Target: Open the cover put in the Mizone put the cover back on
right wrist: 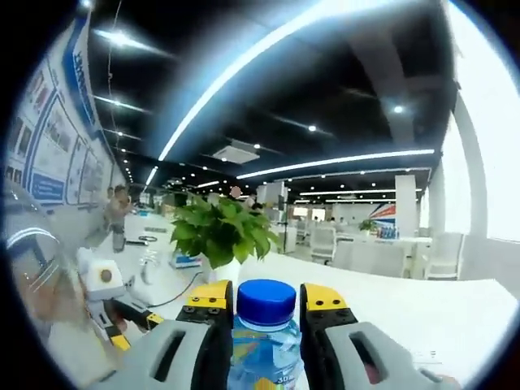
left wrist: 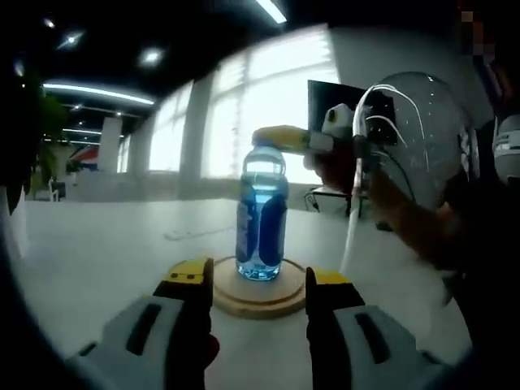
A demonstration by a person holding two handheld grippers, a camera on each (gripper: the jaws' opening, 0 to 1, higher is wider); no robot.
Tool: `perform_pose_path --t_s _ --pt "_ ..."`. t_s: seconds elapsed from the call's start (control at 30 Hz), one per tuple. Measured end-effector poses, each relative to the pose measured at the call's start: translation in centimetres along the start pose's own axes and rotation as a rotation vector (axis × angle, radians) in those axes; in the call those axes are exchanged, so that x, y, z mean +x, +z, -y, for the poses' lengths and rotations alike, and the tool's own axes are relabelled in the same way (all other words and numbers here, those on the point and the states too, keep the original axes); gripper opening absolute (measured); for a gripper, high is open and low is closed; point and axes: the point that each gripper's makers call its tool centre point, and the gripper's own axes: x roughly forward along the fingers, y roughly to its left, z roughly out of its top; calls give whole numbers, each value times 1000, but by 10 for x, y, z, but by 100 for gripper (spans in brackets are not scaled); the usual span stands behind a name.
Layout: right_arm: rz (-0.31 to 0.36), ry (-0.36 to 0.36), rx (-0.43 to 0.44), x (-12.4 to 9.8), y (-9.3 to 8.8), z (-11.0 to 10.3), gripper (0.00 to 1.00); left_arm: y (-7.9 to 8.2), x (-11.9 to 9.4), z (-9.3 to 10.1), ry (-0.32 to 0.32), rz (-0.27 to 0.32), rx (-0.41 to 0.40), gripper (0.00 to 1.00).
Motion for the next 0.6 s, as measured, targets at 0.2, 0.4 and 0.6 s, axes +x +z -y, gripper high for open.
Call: perform_pose_path --t_s 0.2,0.4,0.6 --pt "5 -13 -14 -17 4 1 25 3 -1 -4 12 13 -13 38" --pt "16 -30 -8 -37 6 0 25 0 1 -2 9 -2 4 38" --pt "21 -46 11 -57 3 -2 25 -2 1 0 4 -10 9 38"
